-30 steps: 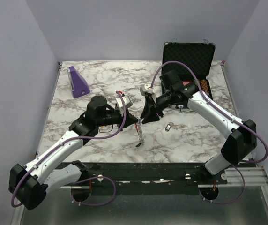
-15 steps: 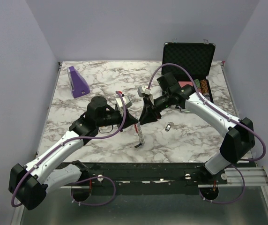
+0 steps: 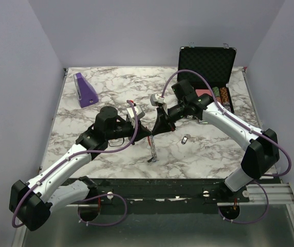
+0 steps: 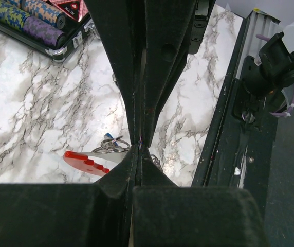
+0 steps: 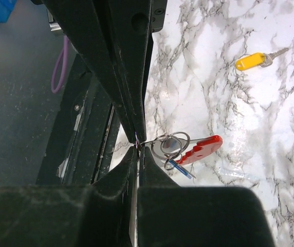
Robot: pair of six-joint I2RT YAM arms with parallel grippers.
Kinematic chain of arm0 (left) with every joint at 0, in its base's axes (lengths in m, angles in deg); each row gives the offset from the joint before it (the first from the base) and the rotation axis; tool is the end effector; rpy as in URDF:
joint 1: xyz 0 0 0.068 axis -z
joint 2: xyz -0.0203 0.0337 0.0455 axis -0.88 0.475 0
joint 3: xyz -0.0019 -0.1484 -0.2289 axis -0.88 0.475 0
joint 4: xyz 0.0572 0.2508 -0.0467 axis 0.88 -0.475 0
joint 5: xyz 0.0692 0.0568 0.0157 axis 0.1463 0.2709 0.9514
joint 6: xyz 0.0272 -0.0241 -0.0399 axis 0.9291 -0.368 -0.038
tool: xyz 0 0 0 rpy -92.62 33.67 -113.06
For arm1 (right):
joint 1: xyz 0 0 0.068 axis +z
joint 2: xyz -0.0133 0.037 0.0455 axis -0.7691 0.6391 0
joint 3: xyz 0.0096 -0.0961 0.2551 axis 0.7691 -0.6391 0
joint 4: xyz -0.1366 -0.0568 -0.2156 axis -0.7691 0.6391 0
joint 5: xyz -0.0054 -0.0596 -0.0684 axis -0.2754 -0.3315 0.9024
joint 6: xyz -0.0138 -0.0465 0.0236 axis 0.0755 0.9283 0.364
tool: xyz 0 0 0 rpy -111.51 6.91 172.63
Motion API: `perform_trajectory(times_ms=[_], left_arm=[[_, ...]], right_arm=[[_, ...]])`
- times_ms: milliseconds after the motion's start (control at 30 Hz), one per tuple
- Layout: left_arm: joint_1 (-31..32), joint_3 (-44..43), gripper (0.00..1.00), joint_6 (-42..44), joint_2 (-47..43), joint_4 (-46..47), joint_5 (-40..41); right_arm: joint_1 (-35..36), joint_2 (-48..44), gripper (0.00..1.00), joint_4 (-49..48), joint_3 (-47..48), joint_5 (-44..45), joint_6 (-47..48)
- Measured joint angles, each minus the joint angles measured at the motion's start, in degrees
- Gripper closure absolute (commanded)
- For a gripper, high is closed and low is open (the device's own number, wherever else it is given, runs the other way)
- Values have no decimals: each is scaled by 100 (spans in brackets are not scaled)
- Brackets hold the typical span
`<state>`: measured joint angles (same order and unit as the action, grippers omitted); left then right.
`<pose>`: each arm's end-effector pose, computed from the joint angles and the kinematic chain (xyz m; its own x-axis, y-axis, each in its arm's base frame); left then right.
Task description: Put the keys on the keyring
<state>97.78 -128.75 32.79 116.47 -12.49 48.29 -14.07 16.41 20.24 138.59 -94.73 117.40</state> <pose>0.1689 -0.1485 0.3081 -0.3418 0.1483 -0.9280 0.8917 0.3628 -0.2705 0.2512 0.2228 0.3095 -0.1293 -0.4189 -0.8988 -0.9465 -0.2182 0.2379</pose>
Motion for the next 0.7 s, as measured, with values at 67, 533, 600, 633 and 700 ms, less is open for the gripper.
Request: perform_trajectory(times_ms=[67,533,600,633,700], left_arm=[[0,9,100,-22,-9,-2,35],[-31,68,100,-26,-129,-11,225],[-39,72,100,-26,-149,-11,240],[-44,72,100,-26,-157,-9,251],[-46,74,100,-33,-168,-11,260]], right_arm=[[0,0,91,-22,-2,24,-9],[22,0,82,-55,-2,142,-22],[22,0,84,-55,-2,144,-26],[22,0,86,-55,-2,144,-26],[22,0,88,-57,-2,144,-26]])
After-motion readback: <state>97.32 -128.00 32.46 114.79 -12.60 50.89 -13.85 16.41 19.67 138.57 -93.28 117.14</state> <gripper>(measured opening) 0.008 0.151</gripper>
